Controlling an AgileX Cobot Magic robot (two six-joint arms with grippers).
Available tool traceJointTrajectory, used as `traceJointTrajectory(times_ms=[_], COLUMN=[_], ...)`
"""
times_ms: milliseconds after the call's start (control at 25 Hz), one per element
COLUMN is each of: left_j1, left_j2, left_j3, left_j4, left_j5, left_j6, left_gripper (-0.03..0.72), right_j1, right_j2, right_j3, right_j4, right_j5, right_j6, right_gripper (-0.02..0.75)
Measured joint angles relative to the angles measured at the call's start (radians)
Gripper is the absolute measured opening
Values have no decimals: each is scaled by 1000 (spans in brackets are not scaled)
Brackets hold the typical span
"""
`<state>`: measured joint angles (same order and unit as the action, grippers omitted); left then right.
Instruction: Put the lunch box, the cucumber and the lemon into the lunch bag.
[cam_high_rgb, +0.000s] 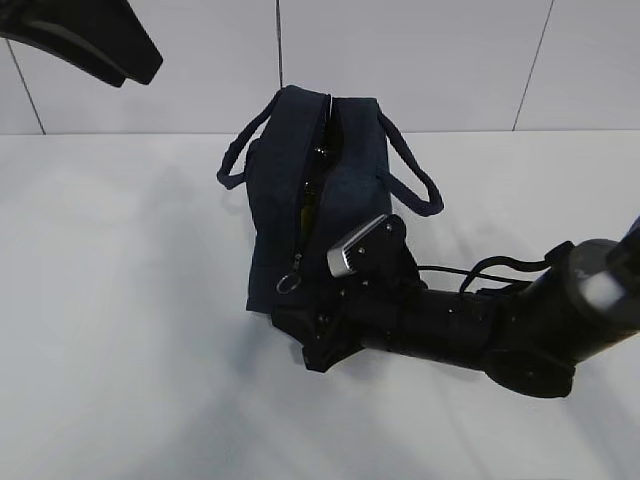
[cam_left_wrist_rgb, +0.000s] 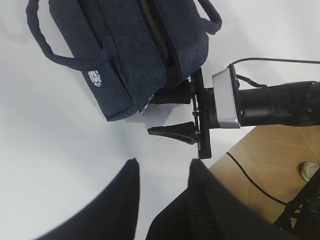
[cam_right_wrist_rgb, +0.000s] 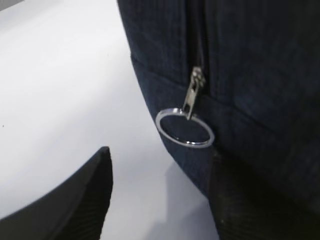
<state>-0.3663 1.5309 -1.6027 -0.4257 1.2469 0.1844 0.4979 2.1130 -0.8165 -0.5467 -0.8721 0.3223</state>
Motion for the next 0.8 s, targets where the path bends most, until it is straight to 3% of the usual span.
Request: traceJointTrajectory(times_ms=[640, 800], left_j1=[0, 0], left_j2=[0, 0], left_j3=[0, 0], left_j4=[-10, -10], left_j5=[0, 0], left_j6=[0, 0], left_gripper=[236, 236], right_j1=[0, 0], right_j2=[31, 33], right_j3=[-54, -56], right_j4=[-17, -5], right_j5=[-59, -65], right_j6=[37, 39], right_gripper=[454, 409])
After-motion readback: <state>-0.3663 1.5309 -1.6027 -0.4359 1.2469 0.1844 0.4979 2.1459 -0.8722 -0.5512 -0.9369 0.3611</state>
